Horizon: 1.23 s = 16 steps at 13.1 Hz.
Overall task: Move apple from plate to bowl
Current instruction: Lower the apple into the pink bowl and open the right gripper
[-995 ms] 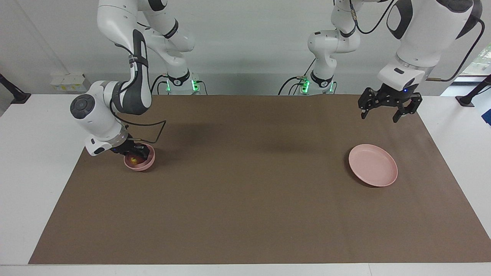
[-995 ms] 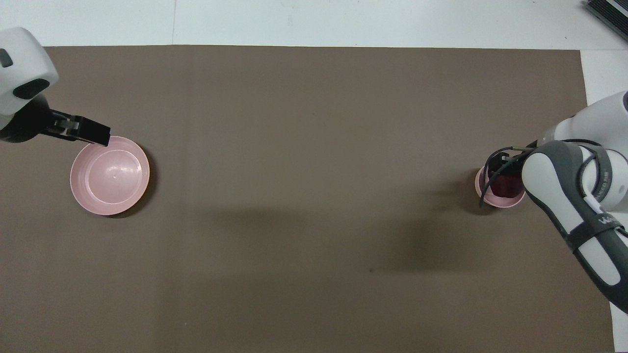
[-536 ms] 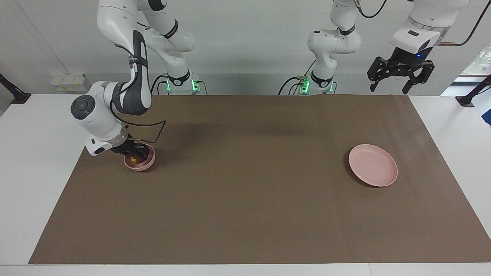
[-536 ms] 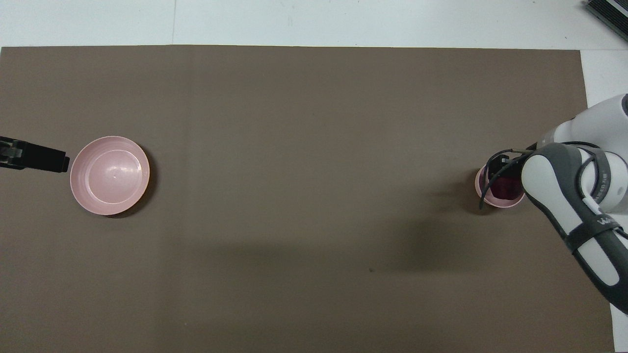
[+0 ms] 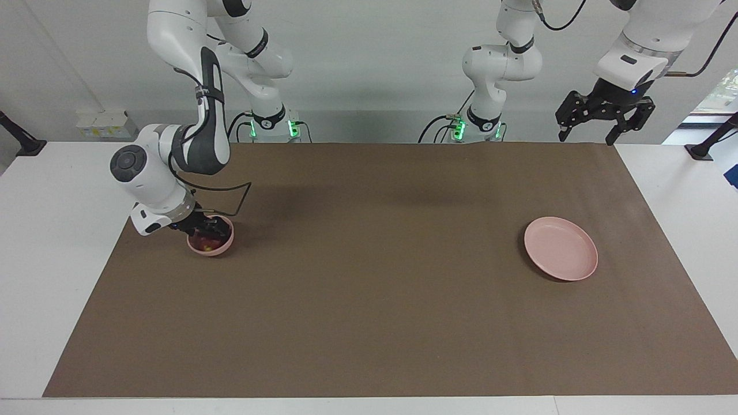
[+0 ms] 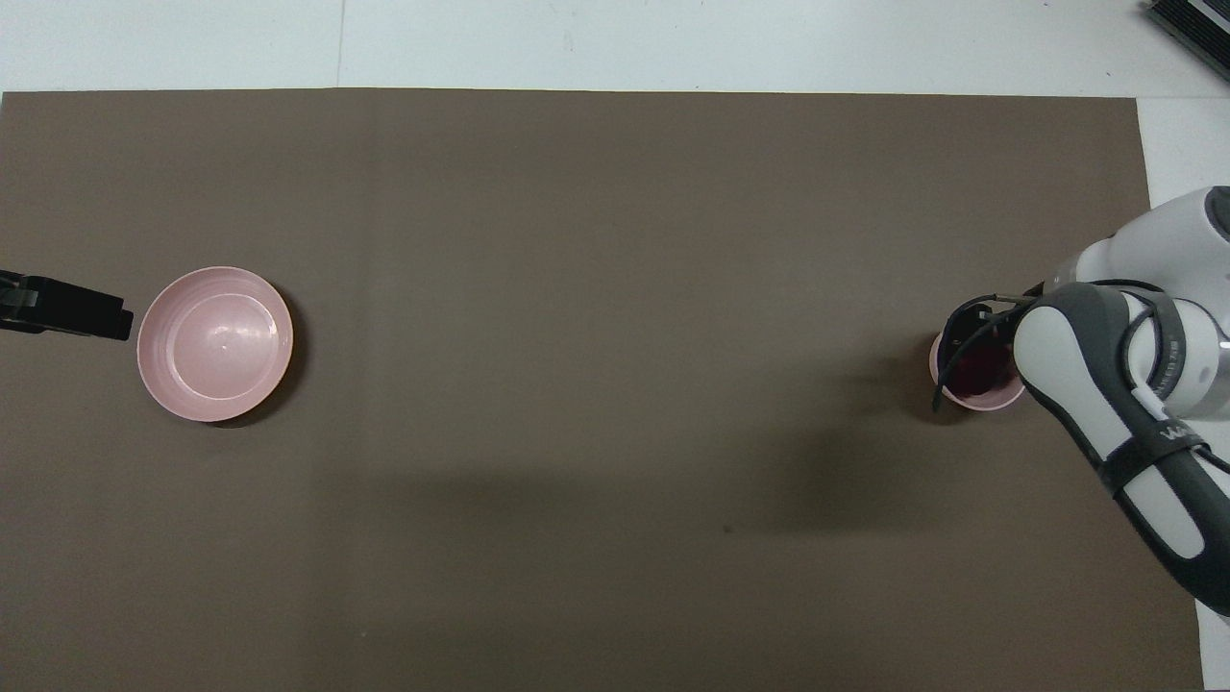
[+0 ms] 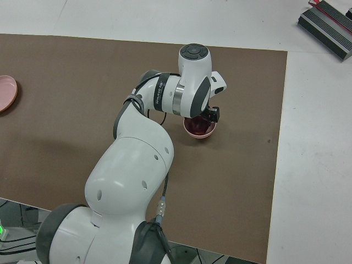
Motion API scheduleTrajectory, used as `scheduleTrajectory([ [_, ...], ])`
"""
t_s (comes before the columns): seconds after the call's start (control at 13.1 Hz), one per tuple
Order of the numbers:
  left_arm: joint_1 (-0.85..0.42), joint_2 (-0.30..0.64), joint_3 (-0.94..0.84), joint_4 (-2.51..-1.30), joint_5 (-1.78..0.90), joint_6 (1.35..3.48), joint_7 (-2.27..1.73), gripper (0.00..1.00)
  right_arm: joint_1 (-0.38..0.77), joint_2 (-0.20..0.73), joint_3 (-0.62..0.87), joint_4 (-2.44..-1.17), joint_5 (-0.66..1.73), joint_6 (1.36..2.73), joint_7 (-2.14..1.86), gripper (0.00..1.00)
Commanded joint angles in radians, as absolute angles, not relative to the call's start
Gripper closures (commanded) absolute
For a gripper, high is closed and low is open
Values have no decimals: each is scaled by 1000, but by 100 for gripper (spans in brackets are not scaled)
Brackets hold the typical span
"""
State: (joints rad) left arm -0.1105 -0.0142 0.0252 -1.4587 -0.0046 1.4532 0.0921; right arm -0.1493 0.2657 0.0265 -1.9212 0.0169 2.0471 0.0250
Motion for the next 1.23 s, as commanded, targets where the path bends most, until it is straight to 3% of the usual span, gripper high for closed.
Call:
scheduleTrajectory([
  [0.0,-101,-29,25,-1466,-23,1428,84,0,-150,256,32,-1924,-11,2065,41,0],
  [0.69,-86,-38,26,-1473,-21,1413,87,0,-86,108,44,-1805,-31,1899,193,0],
  [1.15,-84,-38,26,-1473,-21,1413,87,0,104,15,44,-1813,-31,1818,445,0],
])
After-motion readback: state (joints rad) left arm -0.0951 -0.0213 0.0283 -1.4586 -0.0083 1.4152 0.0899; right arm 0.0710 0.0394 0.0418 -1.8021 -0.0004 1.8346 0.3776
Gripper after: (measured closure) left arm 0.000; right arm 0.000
